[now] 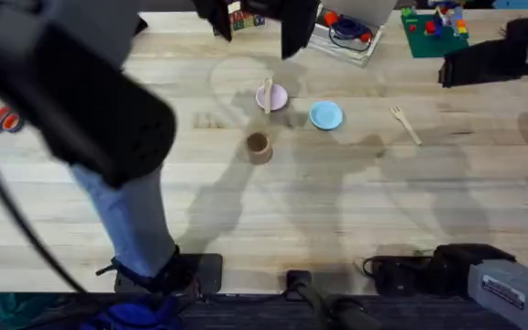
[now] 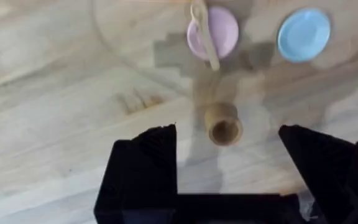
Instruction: Pick up a utensil and set it on the pink plate, then put the other utensil in the container.
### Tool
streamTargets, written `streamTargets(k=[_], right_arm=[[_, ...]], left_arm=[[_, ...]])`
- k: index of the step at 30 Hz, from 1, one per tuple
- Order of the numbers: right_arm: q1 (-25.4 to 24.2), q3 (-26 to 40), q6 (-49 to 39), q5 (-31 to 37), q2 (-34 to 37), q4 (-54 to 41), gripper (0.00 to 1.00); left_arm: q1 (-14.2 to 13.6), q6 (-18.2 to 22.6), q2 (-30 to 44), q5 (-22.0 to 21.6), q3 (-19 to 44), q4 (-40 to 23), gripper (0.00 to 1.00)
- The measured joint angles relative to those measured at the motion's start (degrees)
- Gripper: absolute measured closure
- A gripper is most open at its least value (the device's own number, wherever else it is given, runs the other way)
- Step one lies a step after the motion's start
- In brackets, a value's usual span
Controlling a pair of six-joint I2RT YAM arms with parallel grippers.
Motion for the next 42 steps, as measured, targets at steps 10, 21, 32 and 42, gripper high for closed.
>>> streamTargets(k=[10, 21, 32, 42], right_arm=[[0.00, 0.00, 0.00, 0.00, 0.00, 0.00, 0.005], [0.00, 0.00, 0.00, 0.00, 0.00, 0.00, 0.005], [0.00, 0.00, 0.00, 0.00, 0.11, 0.50, 0.005], [0.00, 0.00, 0.00, 0.00, 1.44, 1.11, 0.005]], left_arm=[[-0.21, 0.80, -25.09, -0.48, -28.42, 9.56, 0.006], [-0.21, 0.98, -53.47, -0.87, -51.41, 11.20, 0.006], [-0.21, 2.34, -65.58, 1.19, -51.56, 6.62, 0.006], [-0.21, 11.17, -74.24, 8.10, -52.52, 6.17, 0.007]])
